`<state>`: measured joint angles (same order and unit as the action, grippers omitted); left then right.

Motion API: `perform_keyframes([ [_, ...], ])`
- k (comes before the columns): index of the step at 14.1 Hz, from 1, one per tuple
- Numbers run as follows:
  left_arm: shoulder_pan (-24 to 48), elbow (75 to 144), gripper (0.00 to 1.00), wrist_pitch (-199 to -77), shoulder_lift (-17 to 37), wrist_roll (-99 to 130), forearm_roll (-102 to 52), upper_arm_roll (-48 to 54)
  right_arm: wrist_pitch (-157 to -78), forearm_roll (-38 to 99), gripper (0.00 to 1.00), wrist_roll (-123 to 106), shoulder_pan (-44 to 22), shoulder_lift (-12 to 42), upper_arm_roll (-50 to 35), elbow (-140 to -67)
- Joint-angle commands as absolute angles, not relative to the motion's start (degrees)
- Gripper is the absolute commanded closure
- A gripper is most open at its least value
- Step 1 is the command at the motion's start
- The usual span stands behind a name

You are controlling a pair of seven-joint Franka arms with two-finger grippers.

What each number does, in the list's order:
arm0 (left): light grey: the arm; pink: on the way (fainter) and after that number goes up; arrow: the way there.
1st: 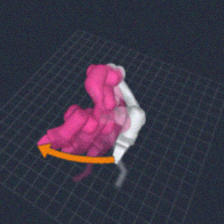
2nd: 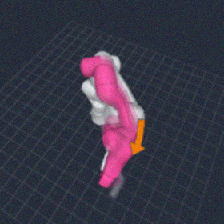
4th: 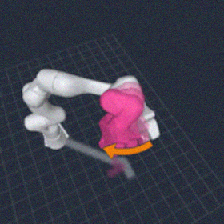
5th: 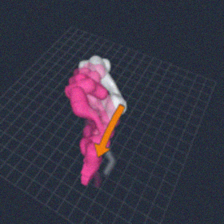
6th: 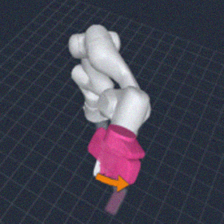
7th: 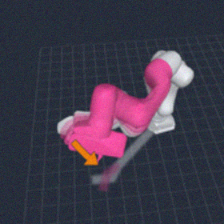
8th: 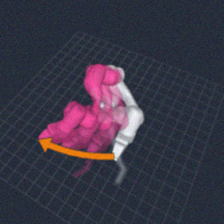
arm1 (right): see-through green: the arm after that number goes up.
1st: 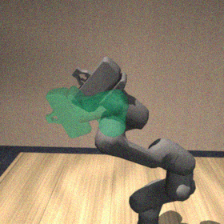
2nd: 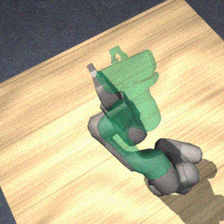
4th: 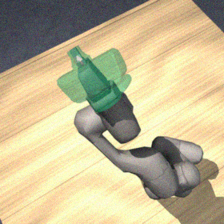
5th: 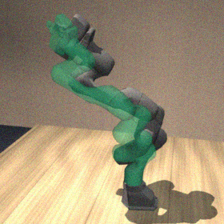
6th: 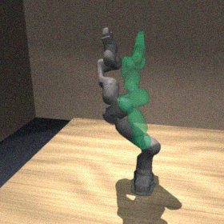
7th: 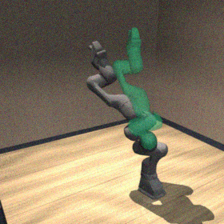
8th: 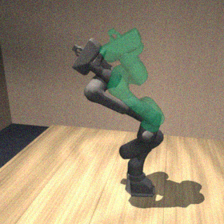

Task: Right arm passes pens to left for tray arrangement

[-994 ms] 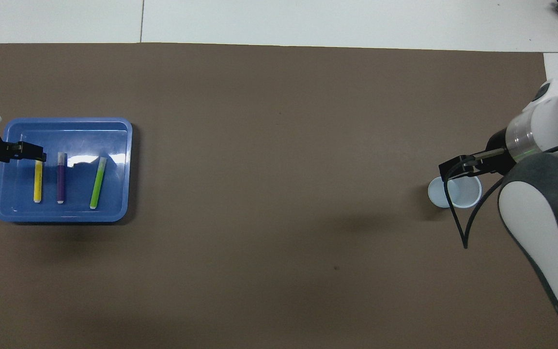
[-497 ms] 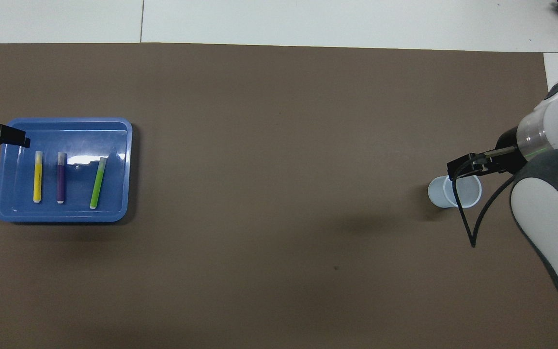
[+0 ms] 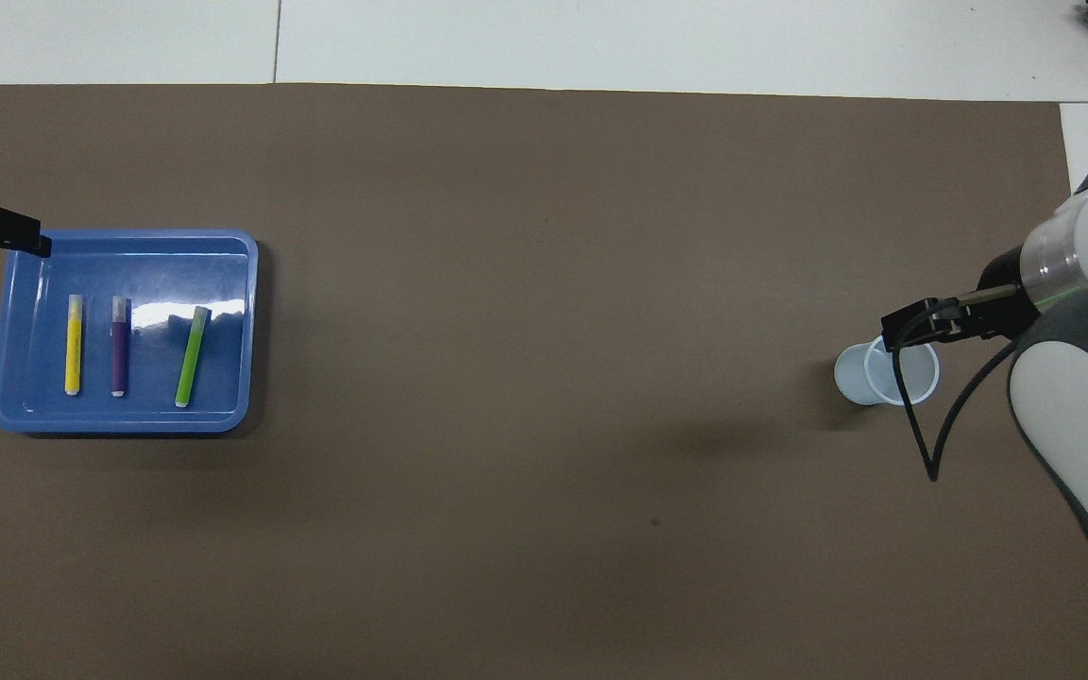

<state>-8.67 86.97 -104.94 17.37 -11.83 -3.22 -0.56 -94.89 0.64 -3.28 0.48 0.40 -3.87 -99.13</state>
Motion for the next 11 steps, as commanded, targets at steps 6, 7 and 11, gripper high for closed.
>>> perform_keyframes([
  [6, -4.0, 79.3, 0.0, -92.8, 15.3, -4.4, -2.5, -0.9, -94.7, -0.4, 0.0, -3.2, 1.1, 0.1, -4.2, -98.4],
  [7, -4.1, 79.4, 0.0, -92.7, 13.6, -4.4, -2.2, -0.4, -94.7, -0.3, 0.0, -3.2, 1.1, 0.1, -4.1, -98.4],
  [11, -3.6, 80.2, 0.0, -92.2, 8.5, -4.5, -0.6, 0.1, -94.7, -0.1, 0.0, -3.1, 1.1, 0.1, -4.1, -98.4],
])
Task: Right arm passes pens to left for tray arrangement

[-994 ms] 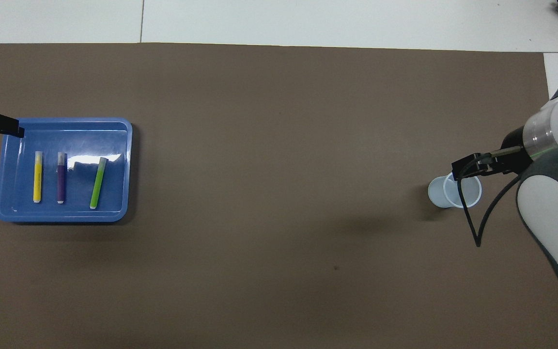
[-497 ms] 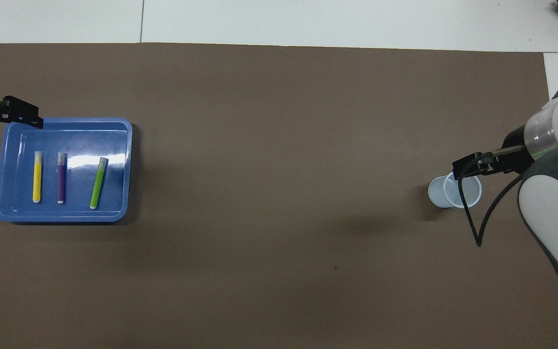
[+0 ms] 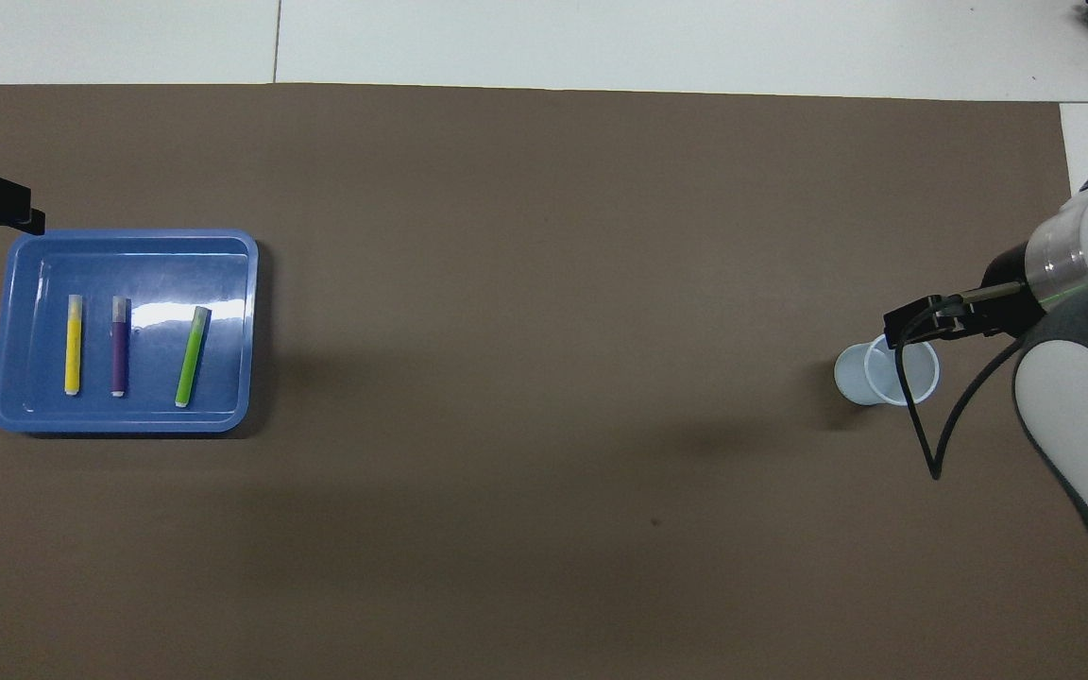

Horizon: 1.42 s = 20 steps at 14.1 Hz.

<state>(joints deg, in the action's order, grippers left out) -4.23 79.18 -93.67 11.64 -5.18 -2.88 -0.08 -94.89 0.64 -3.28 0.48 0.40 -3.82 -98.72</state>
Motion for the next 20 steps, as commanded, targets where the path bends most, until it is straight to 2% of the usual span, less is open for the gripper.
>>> perform_keyframes([
  [1, -2.7, 80.4, 0.0, -91.8, 7.6, -4.5, -0.4, 0.1, -94.7, -0.1, 0.0, -3.1, 1.1, 0.1, -4.1, -98.4],
  [8, 1.6, 86.1, 0.0, -91.0, 3.3, -4.3, 0.3, 0.1, -94.6, -0.1, 0.0, -3.0, 1.1, 0.1, -4.1, -98.4],
  [20, 4.6, 87.7, 0.0, -88.9, 0.1, 2.1, 0.0, -1.6, -94.6, -0.1, 0.0, -3.1, 1.1, 0.2, -4.1, -98.3],
])
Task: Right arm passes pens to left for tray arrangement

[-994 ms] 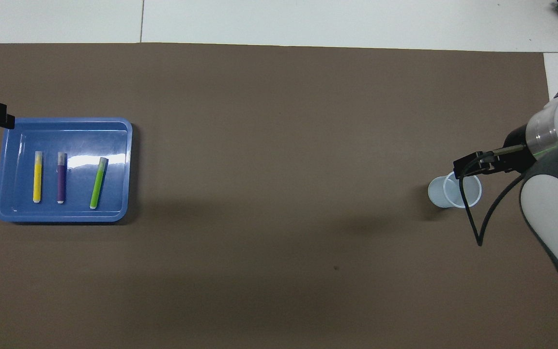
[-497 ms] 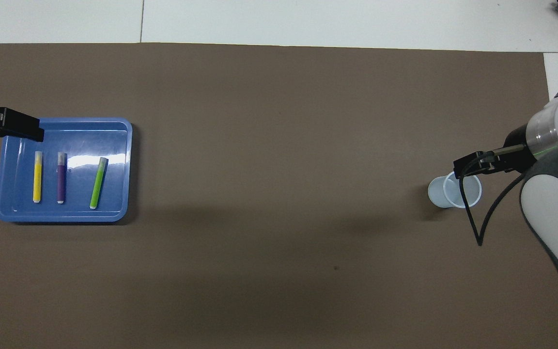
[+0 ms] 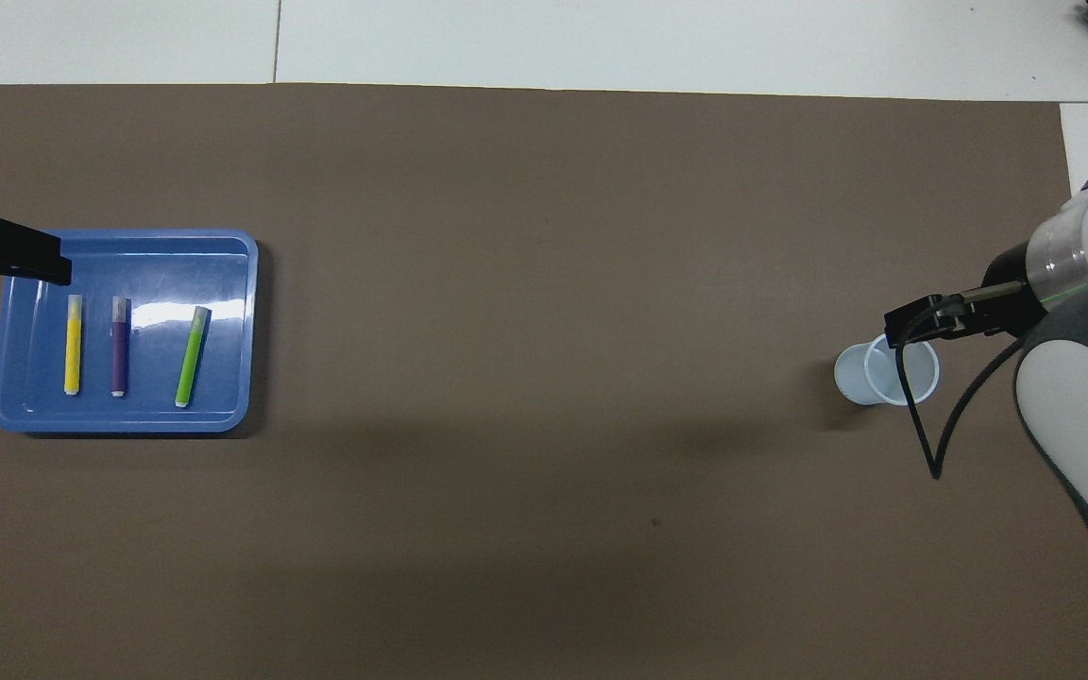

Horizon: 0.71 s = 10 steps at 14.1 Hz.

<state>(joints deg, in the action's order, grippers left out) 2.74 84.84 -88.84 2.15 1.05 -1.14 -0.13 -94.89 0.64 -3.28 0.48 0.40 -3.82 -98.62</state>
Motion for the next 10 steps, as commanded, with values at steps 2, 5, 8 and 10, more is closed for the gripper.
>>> perform_keyframes([
  [2, 5.6, 88.8, 0.0, -89.1, -0.7, 2.0, 0.2, -2.5, -94.6, -0.1, 0.0, -3.1, 1.1, 0.2, -4.1, -98.3],
  [5, 5.9, 88.7, 0.0, -88.9, -1.0, 1.7, 0.3, -3.3, -94.6, -0.2, 0.0, -3.1, 1.1, 0.2, -4.2, -98.3],
  [8, 5.5, 88.3, 0.0, -88.4, -0.9, 1.7, 0.3, -3.3, -94.6, -0.2, 0.0, -3.0, 1.1, 0.2, -4.1, -98.3],
  [10, 5.3, 88.4, 0.0, -87.9, -0.9, 1.6, 0.4, -3.5, -94.6, -0.2, 0.0, -3.1, 1.1, 0.2, -4.1, -98.0],
])
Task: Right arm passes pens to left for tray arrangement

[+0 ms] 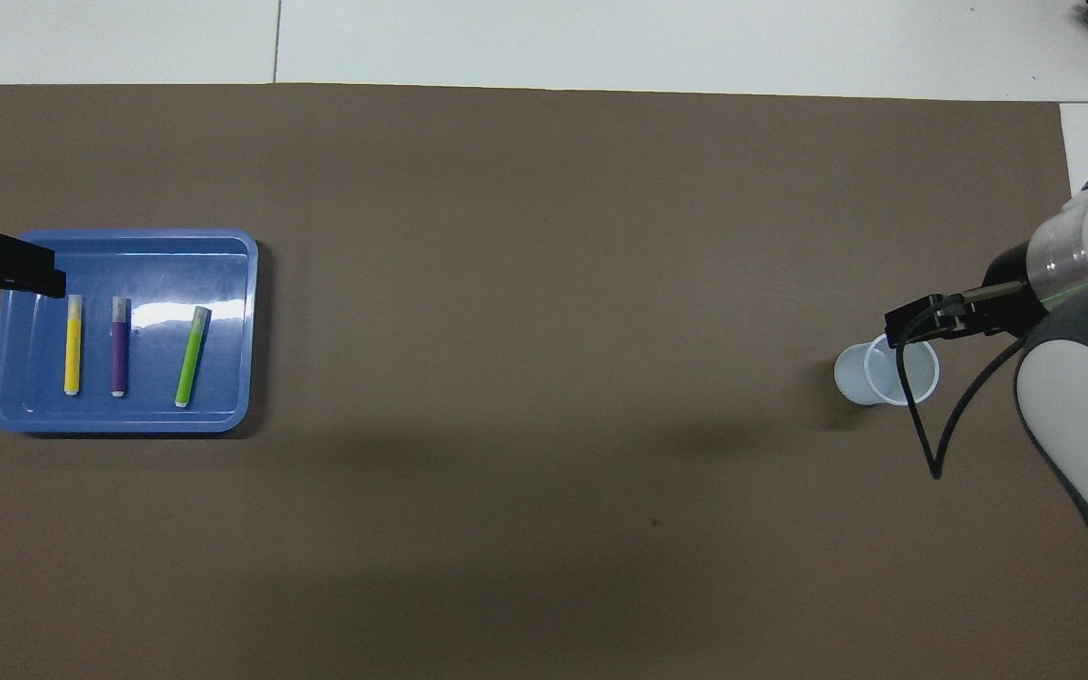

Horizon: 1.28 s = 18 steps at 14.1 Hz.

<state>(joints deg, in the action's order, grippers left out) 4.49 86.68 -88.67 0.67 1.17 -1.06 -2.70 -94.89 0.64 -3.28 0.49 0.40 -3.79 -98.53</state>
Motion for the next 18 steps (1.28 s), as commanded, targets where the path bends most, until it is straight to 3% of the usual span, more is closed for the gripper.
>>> perform_keyframes([
  [1, 5.0, 88.3, 0.0, -87.0, -0.9, 1.6, 0.3, -3.9, -94.6, -0.2, 0.0, -3.1, 1.1, 0.2, -4.1, -98.0],
  [18, 4.9, 88.4, 0.0, -85.3, -1.0, 1.6, 0.2, -3.9, -94.6, -0.2, 0.0, -3.1, 1.1, 0.3, -4.3, -97.9],
])
